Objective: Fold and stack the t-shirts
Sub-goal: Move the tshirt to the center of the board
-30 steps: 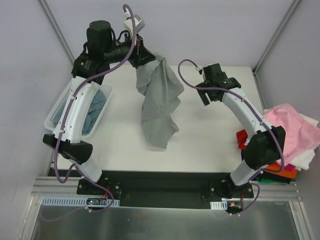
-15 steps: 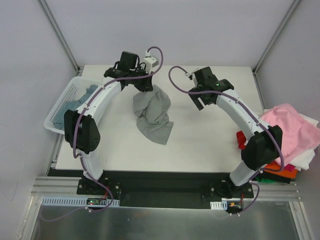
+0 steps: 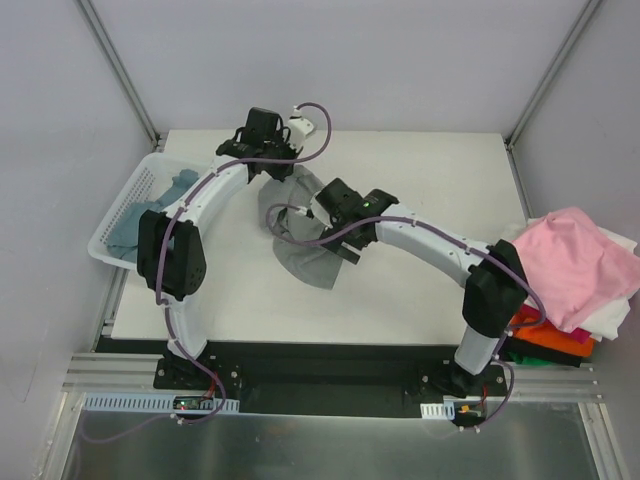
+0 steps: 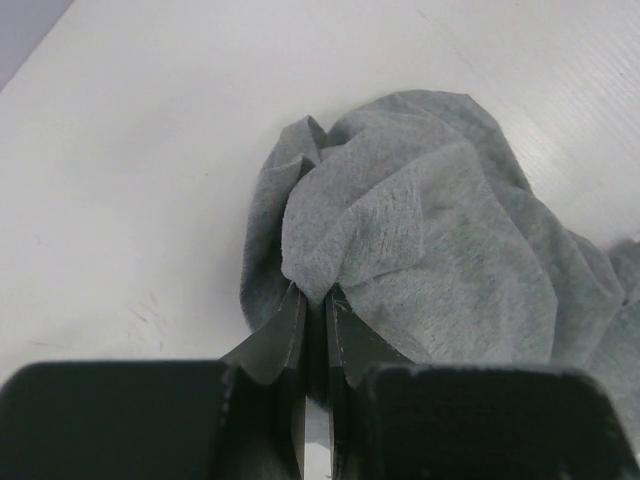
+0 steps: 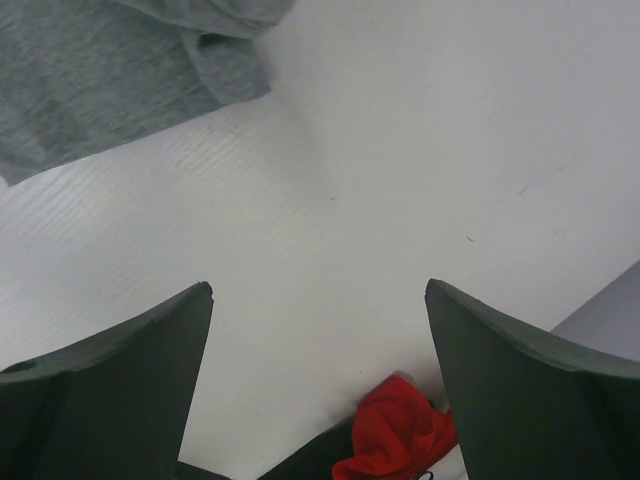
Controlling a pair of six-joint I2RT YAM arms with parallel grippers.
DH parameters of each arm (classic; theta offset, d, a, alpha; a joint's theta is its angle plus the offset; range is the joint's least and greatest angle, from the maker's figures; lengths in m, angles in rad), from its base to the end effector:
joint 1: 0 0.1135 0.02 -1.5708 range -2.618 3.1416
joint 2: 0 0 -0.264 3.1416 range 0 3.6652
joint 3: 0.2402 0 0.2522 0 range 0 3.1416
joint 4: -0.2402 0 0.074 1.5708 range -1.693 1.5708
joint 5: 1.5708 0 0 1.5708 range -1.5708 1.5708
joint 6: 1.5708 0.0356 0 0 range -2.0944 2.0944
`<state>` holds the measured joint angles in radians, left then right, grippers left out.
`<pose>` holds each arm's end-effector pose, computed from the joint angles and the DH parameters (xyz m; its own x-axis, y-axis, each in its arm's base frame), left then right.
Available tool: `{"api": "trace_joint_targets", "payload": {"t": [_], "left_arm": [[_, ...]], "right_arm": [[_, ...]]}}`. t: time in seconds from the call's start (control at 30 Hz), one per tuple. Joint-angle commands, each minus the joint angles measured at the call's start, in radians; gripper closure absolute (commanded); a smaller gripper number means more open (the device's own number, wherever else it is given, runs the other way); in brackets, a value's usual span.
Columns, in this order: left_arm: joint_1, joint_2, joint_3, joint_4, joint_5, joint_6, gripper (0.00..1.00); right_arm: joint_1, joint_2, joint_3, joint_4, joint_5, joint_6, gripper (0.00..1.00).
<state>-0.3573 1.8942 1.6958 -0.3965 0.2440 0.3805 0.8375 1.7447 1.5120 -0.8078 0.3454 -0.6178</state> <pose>0.4146 -0.1640 0.3135 -0.2918 0.4936 -0.8193 0.6842 0.7063 0.1819 0.2581 0.2685 0.2827 -0.1321 -0.9610 -0.2431 -0.8109 0.2458 -0.5311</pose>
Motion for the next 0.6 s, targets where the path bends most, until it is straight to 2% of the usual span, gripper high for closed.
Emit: {"api": "trace_joint_targets", "payload": {"t": [0.0, 0.13, 0.37, 0.57], "left_arm": [[0.035, 0.016, 0.051, 0.047, -0.066, 0.046, 1.00], [0.054, 0.014, 0.039, 0.051, -0.077, 0.047, 1.00], [0.061, 0.014, 0.010, 0.056, -0.091, 0.061, 1.00], [0.061, 0.005, -0.018, 0.059, -0.075, 0.052, 1.00]], "right_arm": [[0.061, 0.045, -0.016, -0.039, -0.068, -0.020, 0.11], [0.117, 0.096, -0.029, -0.033, -0.095, -0.030, 0.17], [0.199, 0.153, -0.035, -0.007, -0.123, -0.059, 0.21], [0.210, 0.214, 0.000, -0.001, -0.157, -0.079, 0.24]]}}
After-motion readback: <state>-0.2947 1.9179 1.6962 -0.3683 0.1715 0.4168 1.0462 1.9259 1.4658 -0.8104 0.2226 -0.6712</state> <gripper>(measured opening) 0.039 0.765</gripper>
